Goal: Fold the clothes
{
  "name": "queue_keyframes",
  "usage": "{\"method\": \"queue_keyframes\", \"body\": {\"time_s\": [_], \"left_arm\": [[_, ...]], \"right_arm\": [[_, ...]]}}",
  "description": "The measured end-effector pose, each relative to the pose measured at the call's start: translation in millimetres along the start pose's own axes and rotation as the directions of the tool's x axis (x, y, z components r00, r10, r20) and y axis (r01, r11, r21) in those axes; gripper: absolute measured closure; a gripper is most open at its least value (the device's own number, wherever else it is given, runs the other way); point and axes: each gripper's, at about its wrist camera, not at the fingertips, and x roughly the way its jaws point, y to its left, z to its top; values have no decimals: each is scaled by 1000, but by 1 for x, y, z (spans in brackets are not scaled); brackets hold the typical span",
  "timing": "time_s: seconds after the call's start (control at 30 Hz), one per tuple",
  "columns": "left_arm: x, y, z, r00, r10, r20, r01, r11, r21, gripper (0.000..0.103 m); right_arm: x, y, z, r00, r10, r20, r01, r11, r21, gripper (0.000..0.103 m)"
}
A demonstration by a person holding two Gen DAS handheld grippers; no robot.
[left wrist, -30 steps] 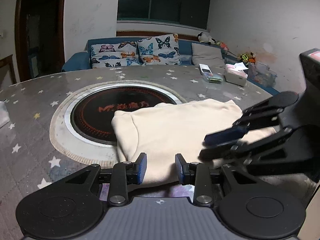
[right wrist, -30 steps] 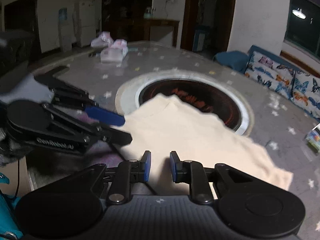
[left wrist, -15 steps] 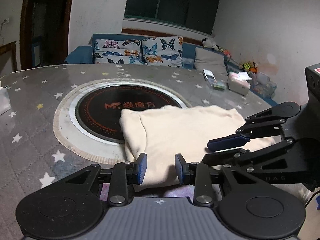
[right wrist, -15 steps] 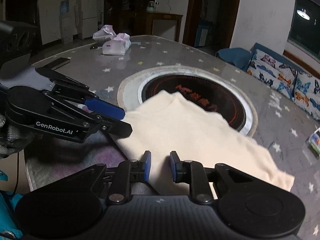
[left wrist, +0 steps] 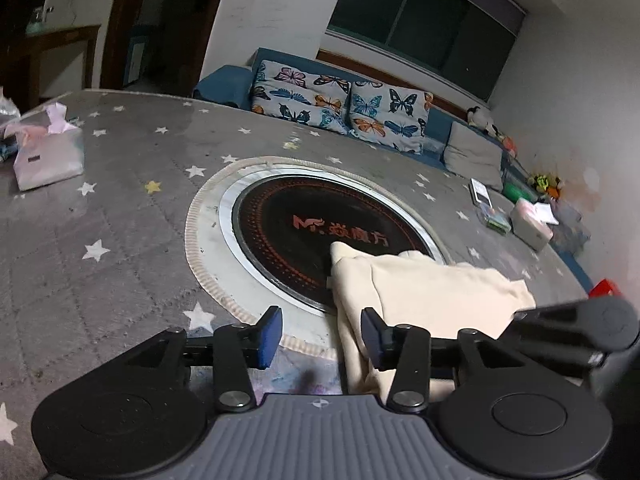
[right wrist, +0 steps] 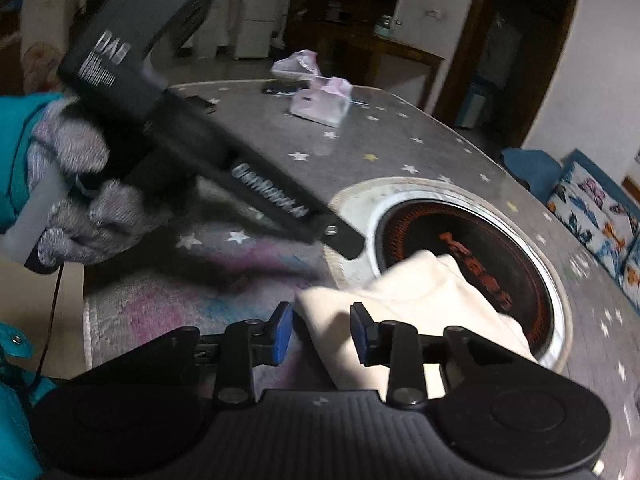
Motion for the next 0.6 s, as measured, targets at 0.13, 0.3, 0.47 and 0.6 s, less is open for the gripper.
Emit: {"method": "queue_keyframes", "body": {"time_s": [0.13, 0.3, 0.47, 0.6], "left_arm": [[7, 6, 4, 999, -31, -36, 29, 997, -67, 53], [16, 9, 6, 994, -90, -63, 79, 984, -162, 51], [29, 11, 11, 985, -147, -88, 116, 951, -288, 50], [38, 8, 13, 982, -161, -100, 116, 929, -353, 46]], "right_arm": [[9, 7, 1, 1000, -24, -9, 24, 999, -29, 72], [17, 10, 2, 999, -47, -14, 46, 998, -44, 90], [4, -5, 2, 999, -23, 29, 22, 998, 59, 93], [-8, -18, 2, 997, -21, 72, 12, 992, 126, 93]]}}
